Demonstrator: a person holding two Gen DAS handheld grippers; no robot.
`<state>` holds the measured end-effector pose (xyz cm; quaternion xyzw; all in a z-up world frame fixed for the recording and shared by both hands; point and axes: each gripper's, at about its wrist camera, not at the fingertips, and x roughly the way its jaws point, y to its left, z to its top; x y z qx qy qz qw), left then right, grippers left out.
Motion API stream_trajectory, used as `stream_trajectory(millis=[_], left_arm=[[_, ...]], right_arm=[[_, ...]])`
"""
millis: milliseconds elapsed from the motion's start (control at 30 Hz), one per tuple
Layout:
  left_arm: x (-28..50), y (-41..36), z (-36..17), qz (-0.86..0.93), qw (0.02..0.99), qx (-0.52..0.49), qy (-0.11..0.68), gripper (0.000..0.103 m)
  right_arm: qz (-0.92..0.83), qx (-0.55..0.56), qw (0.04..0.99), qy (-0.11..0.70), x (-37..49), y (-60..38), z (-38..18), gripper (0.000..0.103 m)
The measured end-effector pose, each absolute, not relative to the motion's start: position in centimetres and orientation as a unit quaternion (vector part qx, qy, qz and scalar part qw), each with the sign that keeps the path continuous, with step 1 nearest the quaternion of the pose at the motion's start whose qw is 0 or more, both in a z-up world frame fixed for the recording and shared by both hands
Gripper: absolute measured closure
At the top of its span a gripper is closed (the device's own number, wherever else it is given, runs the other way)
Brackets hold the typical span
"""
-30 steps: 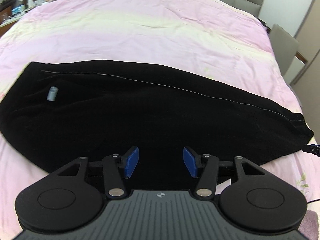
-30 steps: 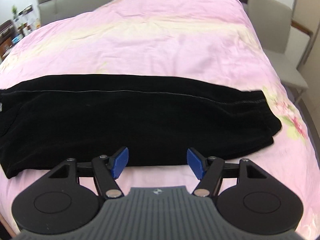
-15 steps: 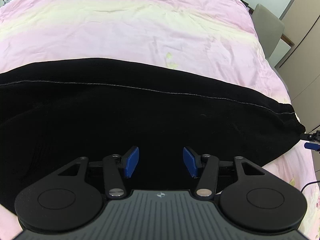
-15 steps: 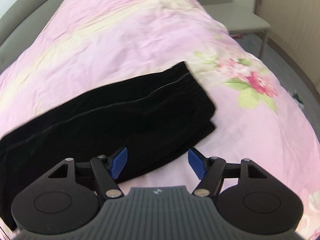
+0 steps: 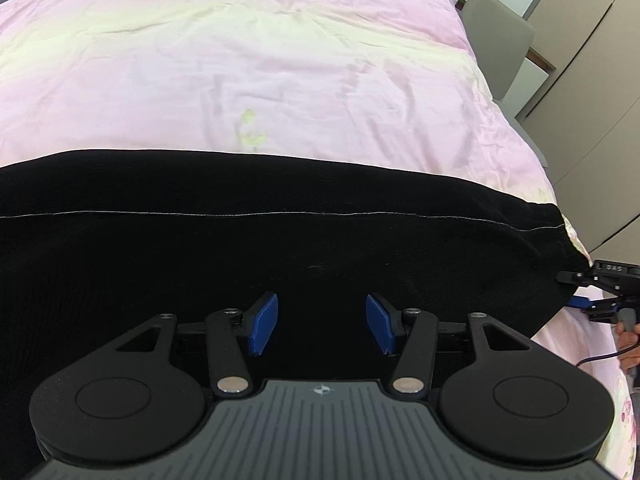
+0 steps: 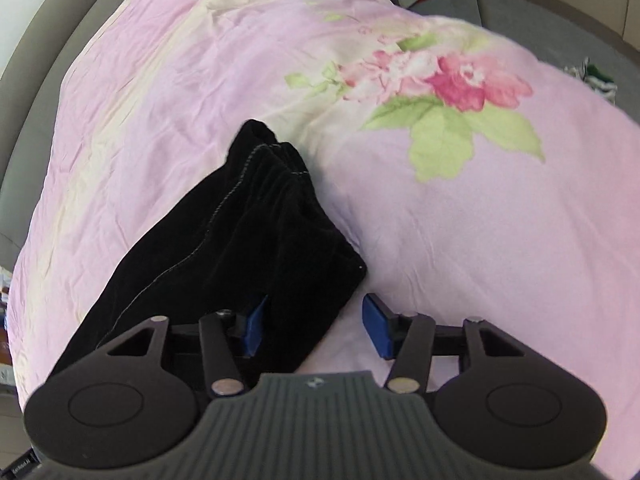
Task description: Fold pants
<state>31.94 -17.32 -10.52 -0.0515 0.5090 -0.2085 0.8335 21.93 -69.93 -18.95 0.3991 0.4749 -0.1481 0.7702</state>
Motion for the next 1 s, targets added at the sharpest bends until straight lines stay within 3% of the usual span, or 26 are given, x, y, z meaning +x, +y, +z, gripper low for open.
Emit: stream_trajectory(millis=[67, 300, 567, 767, 1000], left_arm=[[32.3, -17.9, -10.9, -0.221, 0.827, -0.061, 0.513, 0.043], [32.8, -21.6, -12.5, -0.264, 0.802, -0.033, 0.535, 0.045], [32.8, -24.1, -15.3, -0.253, 0.788, 0.019, 0.561, 0.049], [31.4, -23.1, -12.5, -0.268, 0.799, 0.024, 0.538, 0.049], [30.0, -16.0, -7.5, -0.256, 0.828, 0.009, 0.499, 0.049]], right_arm=[[-0.148, 0.412, 0.768, 0.467, 22.0, -70.1, -19.8, 0.053], [-0.133, 0.402, 0.785, 0.452, 22.2, -69.4, -18.6, 0.074], [-0.089, 0.350, 0.833, 0.419, 23.0, -67.0, -11.7, 0.081], [-0.030, 0.273, 0.880, 0.387, 24.7, -61.3, -4.9, 0.083], [0.059, 0.202, 0.900, 0.381, 27.5, -50.2, 0.1, 0.086]])
